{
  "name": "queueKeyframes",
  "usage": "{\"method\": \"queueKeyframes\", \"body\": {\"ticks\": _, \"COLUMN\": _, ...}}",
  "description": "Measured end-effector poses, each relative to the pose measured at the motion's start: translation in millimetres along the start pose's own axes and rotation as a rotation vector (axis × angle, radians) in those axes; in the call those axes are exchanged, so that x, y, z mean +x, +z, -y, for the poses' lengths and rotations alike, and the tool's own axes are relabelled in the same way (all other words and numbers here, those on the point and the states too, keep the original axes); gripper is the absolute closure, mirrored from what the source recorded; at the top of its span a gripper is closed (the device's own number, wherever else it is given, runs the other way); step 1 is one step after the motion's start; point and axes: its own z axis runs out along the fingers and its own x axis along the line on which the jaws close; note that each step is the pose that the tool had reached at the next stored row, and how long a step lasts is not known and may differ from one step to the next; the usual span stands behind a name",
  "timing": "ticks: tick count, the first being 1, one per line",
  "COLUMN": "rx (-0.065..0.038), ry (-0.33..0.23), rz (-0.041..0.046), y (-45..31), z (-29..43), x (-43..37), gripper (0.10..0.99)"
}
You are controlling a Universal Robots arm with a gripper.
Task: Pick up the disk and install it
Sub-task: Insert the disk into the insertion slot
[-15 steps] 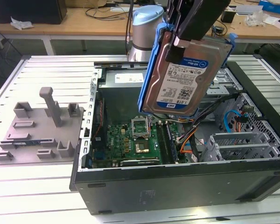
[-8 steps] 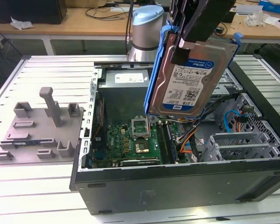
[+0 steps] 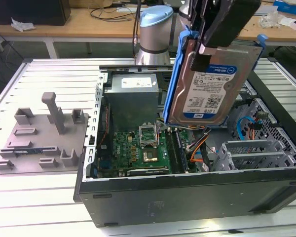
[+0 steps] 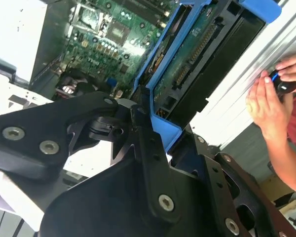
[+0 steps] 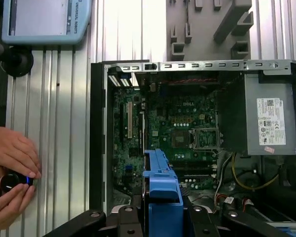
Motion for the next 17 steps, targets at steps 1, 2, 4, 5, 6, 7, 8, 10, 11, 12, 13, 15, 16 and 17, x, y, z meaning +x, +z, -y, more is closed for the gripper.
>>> {"method": "queueKeyframes", "body": {"ticks": 1, "rx": 0.009, "ry": 0.0, "rz": 0.0, "y": 0.3, "z": 0.5, "x": 1.8, "gripper": 0.722}}
{"method": "queueKeyframes", "body": {"ticks": 2, "rx": 0.015, "ry": 0.0, "rz": 0.0001, "y": 0.5, "z": 0.9, "x": 3.5, "gripper": 0.722}}
{"method": "queueKeyframes", "body": {"ticks": 4, "rx": 0.026, "ry": -0.001, "rz": 0.0, "y": 0.9, "z": 1.6, "x": 6.9, "gripper": 0.722}}
{"method": "queueKeyframes", "body": {"ticks": 5, "rx": 0.031, "ry": -0.001, "rz": -0.0001, "y": 1.0, "z": 1.9, "x": 8.3, "gripper": 0.722}}
{"method": "queueKeyframes", "body": {"ticks": 6, "rx": 0.036, "ry": -0.002, "rz": -0.0002, "y": 1.1, "z": 2.2, "x": 9.8, "gripper": 0.722}}
{"method": "queueKeyframes", "body": {"ticks": 7, "rx": 0.042, "ry": -0.003, "rz": -0.0001, "y": 1.4, "z": 2.5, "x": 11.4, "gripper": 0.722}}
{"method": "queueKeyframes", "body": {"ticks": 8, "rx": 0.049, "ry": -0.003, "rz": -0.0001, "y": 1.5, "z": 2.8, "x": 12.8, "gripper": 0.722}}
{"method": "queueKeyframes", "body": {"ticks": 10, "rx": 0.076, "ry": -0.015, "rz": 0.0033, "y": 1.8, "z": 3.6, "x": 15.1, "gripper": 0.722}}
{"method": "queueKeyframes", "body": {"ticks": 11, "rx": 0.085, "ry": -0.022, "rz": 0.0053, "y": 1.9, "z": 3.8, "x": 15.7, "gripper": 0.722}}
{"method": "queueKeyframes", "body": {"ticks": 12, "rx": 0.087, "ry": -0.025, "rz": 0.0062, "y": 2.1, "z": 4.0, "x": 16.2, "gripper": 0.722}}
{"method": "queueKeyframes", "body": {"ticks": 13, "rx": 0.089, "ry": -0.027, "rz": 0.0069, "y": 2.3, "z": 4.0, "x": 16.7, "gripper": 0.722}}
{"method": "queueKeyframes", "body": {"ticks": 15, "rx": 0.089, "ry": -0.03, "rz": 0.0084, "y": 3.1, "z": 4.2, "x": 18.3, "gripper": 0.722}}
{"method": "queueKeyframes", "body": {"ticks": 16, "rx": 0.089, "ry": -0.03, "rz": 0.01, "y": 3.3, "z": 4.2, "x": 19.5, "gripper": 0.722}}
{"method": "queueKeyframes", "body": {"ticks": 17, "rx": 0.089, "ry": -0.03, "rz": 0.0108, "y": 3.3, "z": 4.2, "x": 19.8, "gripper": 0.722}}
